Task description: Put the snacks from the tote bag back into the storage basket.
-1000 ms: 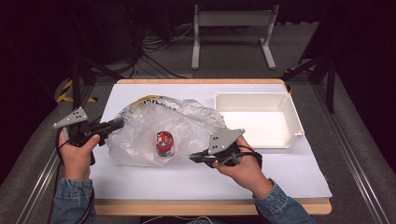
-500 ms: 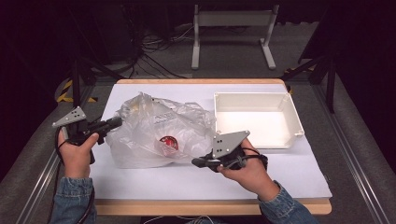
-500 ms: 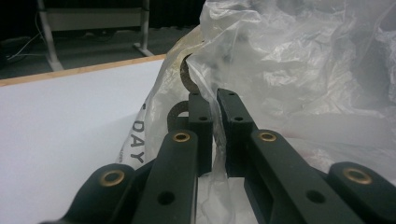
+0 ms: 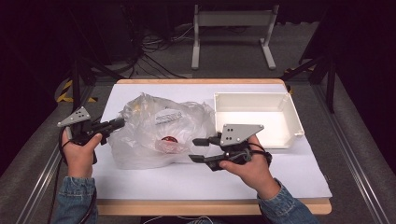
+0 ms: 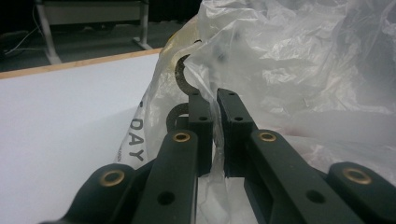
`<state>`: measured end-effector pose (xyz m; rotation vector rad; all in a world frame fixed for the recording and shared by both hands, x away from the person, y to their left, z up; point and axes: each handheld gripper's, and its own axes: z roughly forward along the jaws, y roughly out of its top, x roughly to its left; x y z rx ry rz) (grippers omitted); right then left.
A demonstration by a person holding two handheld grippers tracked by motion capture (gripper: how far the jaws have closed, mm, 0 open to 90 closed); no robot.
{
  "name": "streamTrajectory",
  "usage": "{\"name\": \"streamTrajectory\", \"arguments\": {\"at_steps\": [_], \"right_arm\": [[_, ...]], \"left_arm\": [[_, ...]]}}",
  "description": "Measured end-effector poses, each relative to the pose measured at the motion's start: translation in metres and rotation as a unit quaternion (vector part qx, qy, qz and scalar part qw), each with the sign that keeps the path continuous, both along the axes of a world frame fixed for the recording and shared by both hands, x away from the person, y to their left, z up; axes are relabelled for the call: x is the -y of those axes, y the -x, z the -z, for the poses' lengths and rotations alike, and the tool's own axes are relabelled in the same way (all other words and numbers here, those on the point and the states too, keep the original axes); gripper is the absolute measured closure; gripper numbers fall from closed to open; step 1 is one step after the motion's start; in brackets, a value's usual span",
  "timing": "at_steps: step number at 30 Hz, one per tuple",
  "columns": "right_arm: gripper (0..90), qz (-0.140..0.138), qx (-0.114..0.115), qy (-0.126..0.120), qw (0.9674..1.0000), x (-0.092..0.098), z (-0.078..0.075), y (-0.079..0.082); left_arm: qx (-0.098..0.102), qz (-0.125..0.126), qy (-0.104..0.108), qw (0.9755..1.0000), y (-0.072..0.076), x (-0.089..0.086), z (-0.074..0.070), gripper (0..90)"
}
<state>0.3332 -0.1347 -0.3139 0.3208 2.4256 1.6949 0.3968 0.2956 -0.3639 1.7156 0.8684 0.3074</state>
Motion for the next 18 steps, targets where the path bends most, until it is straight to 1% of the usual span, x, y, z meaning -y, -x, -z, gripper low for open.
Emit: {"name": "streamTrajectory", "arguments": {"at_steps": [2, 5, 6, 7, 8, 11, 12, 14, 15, 18], "right_arm": [[43.3, 0.014, -0.001, -0.026, 0.9996, 0.000, -0.003, -0.004], [39.5, 0.033, -0.011, -0.057, 0.9978, 0.000, -0.005, -0.010], [37.6, 0.041, -0.015, -0.070, 0.9966, 0.001, -0.005, -0.014], [37.1, 0.046, -0.022, -0.082, 0.9953, 0.001, -0.005, -0.017], [37.1, 0.049, -0.031, -0.094, 0.9939, 0.002, -0.005, -0.020], [37.1, 0.068, -0.051, -0.120, 0.9891, 0.002, -0.002, -0.030], [37.0, 0.072, -0.054, -0.124, 0.9882, 0.002, -0.002, -0.032], [36.9, 0.080, -0.059, -0.131, 0.9863, 0.002, -0.002, -0.036], [36.9, 0.093, -0.060, -0.134, 0.9848, 0.002, -0.002, -0.039], [37.0, 0.115, -0.060, -0.136, 0.9821, 0.001, -0.001, -0.045]], "left_arm": [[-0.001, 0.000, -0.003, 1.0000, -0.001, 0.000, 0.002, 84.9], [-0.006, -0.001, -0.009, 0.9999, -0.002, 0.002, 0.004, 84.9], [-0.006, -0.001, -0.012, 0.9999, -0.003, 0.002, 0.005, 84.9], [-0.010, -0.001, -0.011, 0.9999, -0.003, 0.002, 0.005, 84.9], [-0.008, 0.001, -0.013, 0.9999, -0.003, 0.003, 0.006, 84.9], [-0.009, 0.003, -0.015, 0.9998, -0.003, 0.005, 0.006, 84.9], [-0.007, 0.005, -0.019, 0.9998, -0.003, 0.006, 0.006, 85.0], [-0.008, 0.006, -0.018, 0.9998, -0.003, 0.007, 0.006, 85.0], [-0.010, 0.005, -0.018, 0.9998, -0.003, 0.007, 0.006, 85.0], [-0.010, 0.006, -0.020, 0.9997, -0.003, 0.006, 0.007, 85.2]]}}
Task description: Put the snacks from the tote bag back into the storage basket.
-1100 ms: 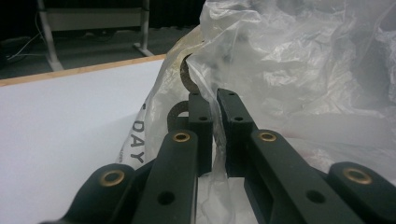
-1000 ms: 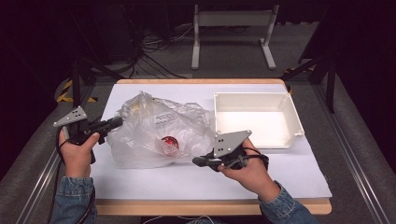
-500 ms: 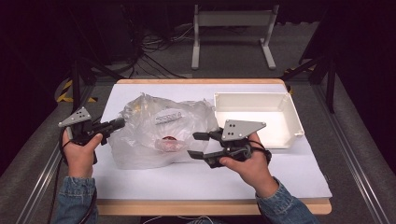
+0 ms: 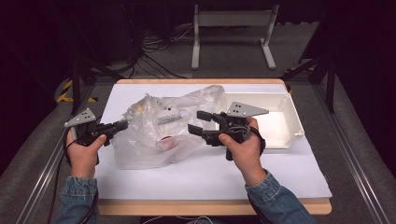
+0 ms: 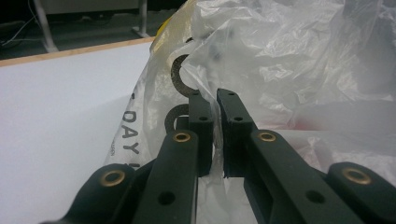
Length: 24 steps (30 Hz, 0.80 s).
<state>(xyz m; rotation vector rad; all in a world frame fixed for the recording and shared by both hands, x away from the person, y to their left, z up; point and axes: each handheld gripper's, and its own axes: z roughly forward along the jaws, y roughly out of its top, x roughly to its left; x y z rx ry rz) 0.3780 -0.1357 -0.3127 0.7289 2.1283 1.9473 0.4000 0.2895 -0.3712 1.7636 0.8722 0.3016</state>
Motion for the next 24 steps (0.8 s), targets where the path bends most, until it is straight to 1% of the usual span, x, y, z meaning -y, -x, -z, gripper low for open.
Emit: {"name": "streamTrajectory", "arguments": {"at_steps": [2, 4, 5, 7, 9, 10, 12, 13, 15, 16, 19, 20, 21, 22, 23, 24], "right_arm": [[37.1, 0.011, 0.001, 0.008, 0.9999, -0.001, 0.001, -0.003], [37.0, 0.019, 0.003, 0.023, 0.9996, -0.004, 0.004, -0.008], [36.2, 0.022, 0.004, 0.034, 0.9992, -0.006, 0.006, -0.011], [31.3, 0.026, 0.008, 0.060, 0.9978, -0.010, 0.012, -0.015], [24.1, 0.020, 0.013, 0.086, 0.9960, -0.016, 0.020, -0.019], [22.4, 0.018, 0.014, 0.094, 0.9953, -0.018, 0.023, -0.020], [19.9, 0.015, 0.020, 0.116, 0.9929, -0.022, 0.031, -0.022], [19.0, 0.014, 0.020, 0.120, 0.9925, -0.023, 0.033, -0.024], [17.6, 0.014, 0.022, 0.136, 0.9904, -0.026, 0.040, -0.027], [17.6, 0.014, 0.022, 0.136, 0.9904, -0.026, 0.040, -0.027], [17.6, 0.010, 0.020, 0.149, 0.9885, -0.029, 0.048, -0.031], [17.6, 0.009, 0.020, 0.155, 0.9877, -0.030, 0.050, -0.032], [16.6, 0.009, 0.019, 0.166, 0.9860, -0.032, 0.054, -0.033], [16.6, 0.009, 0.019, 0.166, 0.9860, -0.032, 0.054, -0.033], [16.6, 0.009, 0.019, 0.169, 0.9853, -0.033, 0.056, -0.033], [16.6, 0.007, 0.019, 0.176, 0.9841, -0.034, 0.059, -0.034]], "left_arm": [[-0.003, -0.001, 0.002, 1.0000, 0.000, 0.000, 0.001, 85.2], [-0.006, -0.002, 0.000, 1.0000, -0.001, -0.001, 0.003, 85.2], [-0.010, -0.003, 0.001, 0.9999, -0.001, -0.002, 0.004, 85.2], [-0.015, -0.004, -0.003, 0.9999, -0.001, -0.003, 0.006, 85.2], [-0.019, -0.006, -0.007, 0.9998, -0.002, -0.004, 0.009, 85.0], [-0.023, -0.006, -0.009, 0.9997, -0.003, -0.005, 0.010, 85.0], [-0.027, -0.010, -0.010, 0.9995, -0.004, -0.006, 0.014, 85.0], [-0.033, -0.011, -0.009, 0.9994, -0.005, -0.007, 0.016, 85.0], [-0.038, -0.013, -0.011, 0.9991, -0.006, -0.008, 0.019, 85.0], [-0.038, -0.013, -0.011, 0.9991, -0.006, -0.008, 0.019, 85.0], [-0.047, -0.020, -0.009, 0.9986, -0.007, -0.010, 0.024, 85.1], [-0.049, -0.018, -0.013, 0.9986, -0.008, -0.011, 0.025, 85.2], [-0.055, -0.022, -0.012, 0.9982, -0.010, -0.011, 0.029, 85.3], [-0.055, -0.022, -0.012, 0.9982, -0.010, -0.011, 0.029, 85.3], [-0.060, -0.025, -0.011, 0.9978, -0.010, -0.011, 0.031, 85.3], [-0.061, -0.026, -0.013, 0.9977, -0.011, -0.012, 0.032, 85.3]]}}
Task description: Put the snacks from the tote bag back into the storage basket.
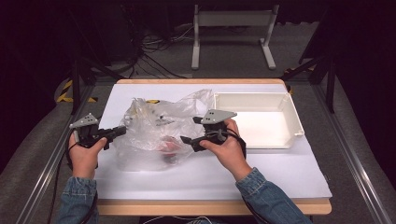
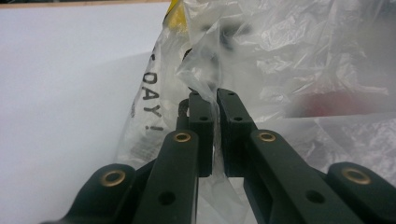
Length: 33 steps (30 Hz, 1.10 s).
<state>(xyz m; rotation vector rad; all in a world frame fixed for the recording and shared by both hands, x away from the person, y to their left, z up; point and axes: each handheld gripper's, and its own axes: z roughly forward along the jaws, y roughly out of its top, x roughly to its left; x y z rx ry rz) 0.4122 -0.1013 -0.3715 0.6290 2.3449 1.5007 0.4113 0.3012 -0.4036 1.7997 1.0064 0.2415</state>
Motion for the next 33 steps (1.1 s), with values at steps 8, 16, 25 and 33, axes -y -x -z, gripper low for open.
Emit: {"name": "streamTrajectory", "arguments": {"at_steps": [8, 16, 25, 33], "right_arm": [[11.9, -0.018, -0.022, 0.066, 0.9974, -0.013, 0.023, -0.004], [11.1, -0.029, -0.045, 0.090, 0.9945, -0.016, 0.040, -0.006], [11.0, -0.036, -0.060, 0.107, 0.9918, -0.019, 0.053, -0.004], [10.8, -0.029, -0.079, 0.118, 0.9895, -0.017, 0.063, -0.005]], "left_arm": [[-0.019, -0.009, -0.011, 0.9997, -0.007, -0.004, 0.012, 85.5], [-0.052, -0.021, -0.022, 0.9982, -0.013, -0.009, 0.027, 85.2], [-0.071, -0.024, -0.037, 0.9965, -0.016, -0.011, 0.037, 84.6], [-0.079, -0.027, -0.036, 0.9958, -0.017, -0.013, 0.041, 84.3]]}}
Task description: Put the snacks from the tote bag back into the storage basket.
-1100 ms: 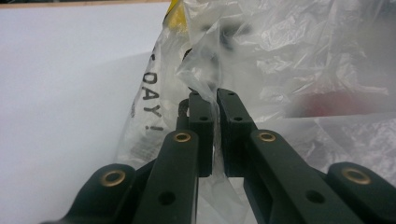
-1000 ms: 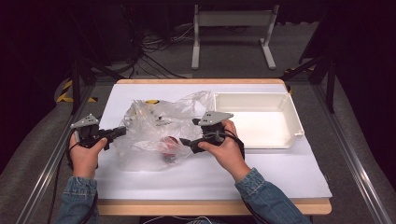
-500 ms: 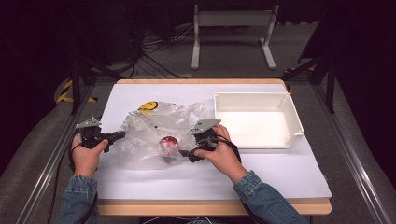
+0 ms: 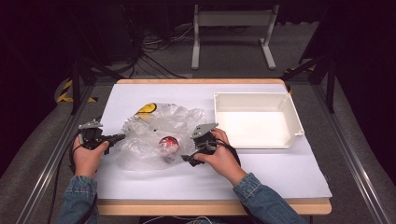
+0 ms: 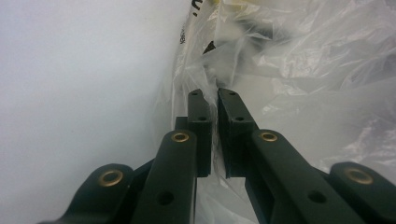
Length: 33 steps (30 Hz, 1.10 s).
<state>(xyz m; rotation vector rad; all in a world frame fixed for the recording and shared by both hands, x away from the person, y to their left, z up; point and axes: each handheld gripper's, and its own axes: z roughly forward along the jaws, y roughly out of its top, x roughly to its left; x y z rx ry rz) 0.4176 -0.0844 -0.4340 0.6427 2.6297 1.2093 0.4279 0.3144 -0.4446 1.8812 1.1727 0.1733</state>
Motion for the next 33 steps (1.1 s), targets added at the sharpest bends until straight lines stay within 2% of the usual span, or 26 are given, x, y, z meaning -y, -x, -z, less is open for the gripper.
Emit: {"name": "streamTrajectory", "arguments": {"at_steps": [4, 7, 10, 13, 17, 20, 24, 28, 33], "right_arm": [[12.0, 0.006, -0.012, 0.008, 0.9999, 0.003, 0.005, 0.000], [12.1, 0.008, -0.012, 0.012, 0.9998, 0.003, 0.005, 0.002], [12.1, 0.009, -0.006, 0.013, 0.9999, 0.005, 0.003, 0.005], [11.9, 0.009, 0.005, 0.012, 0.9999, 0.008, -0.003, 0.010], [11.9, 0.006, 0.021, 0.006, 0.9997, 0.012, -0.013, 0.017], [11.9, 0.003, 0.041, -0.005, 0.9991, 0.014, -0.023, 0.023], [12.3, -0.002, 0.064, -0.017, 0.9978, 0.015, -0.037, 0.031], [15.1, -0.013, 0.090, -0.032, 0.9954, 0.012, -0.050, 0.041], [21.3, -0.026, 0.103, -0.063, 0.9923, 0.006, -0.064, 0.053]], "left_arm": [[-0.001, 0.000, -0.017, 0.9999, -0.001, -0.001, 0.001, 84.4], [0.000, -0.002, -0.019, 0.9998, -0.001, -0.002, 0.001, 83.5], [0.002, -0.005, -0.007, 1.0000, 0.001, -0.002, -0.002, 81.7], [0.013, -0.005, 0.003, 0.9999, 0.004, -0.006, -0.009, 76.0], [0.026, -0.003, 0.019, 0.9995, 0.009, -0.011, -0.021, 70.5], [0.044, -0.004, 0.028, 0.9986, 0.015, -0.013, -0.034, 67.6], [0.072, 0.002, 0.030, 0.9970, 0.022, -0.010, -0.051, 65.3], [0.099, 0.017, 0.029, 0.9945, 0.031, -0.002, -0.069, 65.0], [0.112, 0.047, 0.024, 0.9923, 0.039, 0.012, -0.085, 67.6]]}}
